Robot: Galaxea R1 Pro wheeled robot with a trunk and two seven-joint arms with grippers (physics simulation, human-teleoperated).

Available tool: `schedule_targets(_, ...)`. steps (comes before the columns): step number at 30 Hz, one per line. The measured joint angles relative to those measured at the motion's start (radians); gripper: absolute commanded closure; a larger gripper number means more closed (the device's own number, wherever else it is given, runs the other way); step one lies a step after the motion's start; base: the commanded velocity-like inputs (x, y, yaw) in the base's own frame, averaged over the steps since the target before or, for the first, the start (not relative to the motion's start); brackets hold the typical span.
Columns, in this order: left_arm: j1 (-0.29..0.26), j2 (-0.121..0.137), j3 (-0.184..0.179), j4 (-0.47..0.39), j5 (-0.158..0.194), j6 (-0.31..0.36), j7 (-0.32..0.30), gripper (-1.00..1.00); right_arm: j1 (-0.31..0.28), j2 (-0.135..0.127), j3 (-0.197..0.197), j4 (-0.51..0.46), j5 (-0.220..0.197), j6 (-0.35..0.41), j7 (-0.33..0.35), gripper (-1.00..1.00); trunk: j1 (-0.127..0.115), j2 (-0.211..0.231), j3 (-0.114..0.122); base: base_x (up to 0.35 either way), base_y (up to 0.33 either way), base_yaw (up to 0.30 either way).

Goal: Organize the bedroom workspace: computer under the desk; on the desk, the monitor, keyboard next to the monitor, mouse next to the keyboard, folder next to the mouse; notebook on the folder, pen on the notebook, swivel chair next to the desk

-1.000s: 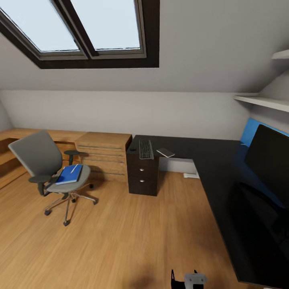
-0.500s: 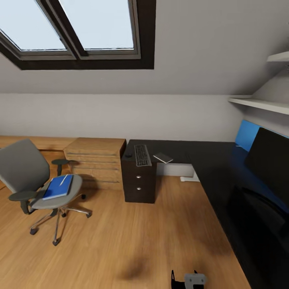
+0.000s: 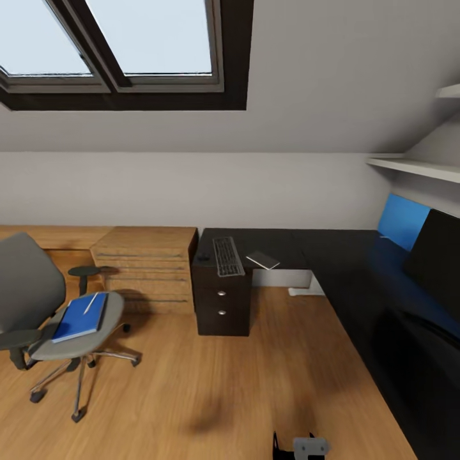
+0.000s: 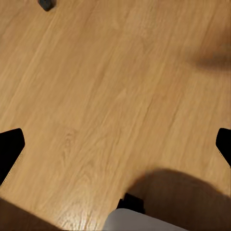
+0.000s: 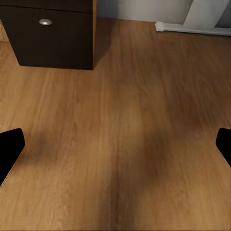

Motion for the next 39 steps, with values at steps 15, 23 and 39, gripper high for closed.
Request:
schedule_targets(15, 0.000, -0.007, -0.007, -0.251, -0.011, 0.076, -0.110, -1.00, -0.119, 0.012, -0.008, -0.014, -0.054, -0.055, -0.004, -1.00, 0.000, 0.000, 0.000, 0.317, 0.106, 0.000)
schedule_targets(23, 0.000, 0.021, 0.000, -0.703, -0.011, 0.381, -0.107, -1.00, -0.338, 0.015, -0.013, -0.054, -0.545, 0.246, 0.104, -1.00, 0.000, 0.000, 0.000, 0.319, 0.080, 0.000)
schedule_targets(39, 0.054, 0.034, 0.045, -1.260, 0.090, 0.975, -0.106, -1.00, -0.387, 0.010, -0.005, -0.169, -0.938, 0.537, 0.323, -1.00, 0.000, 0.000, 0.000, 0.319, 0.085, 0.000)
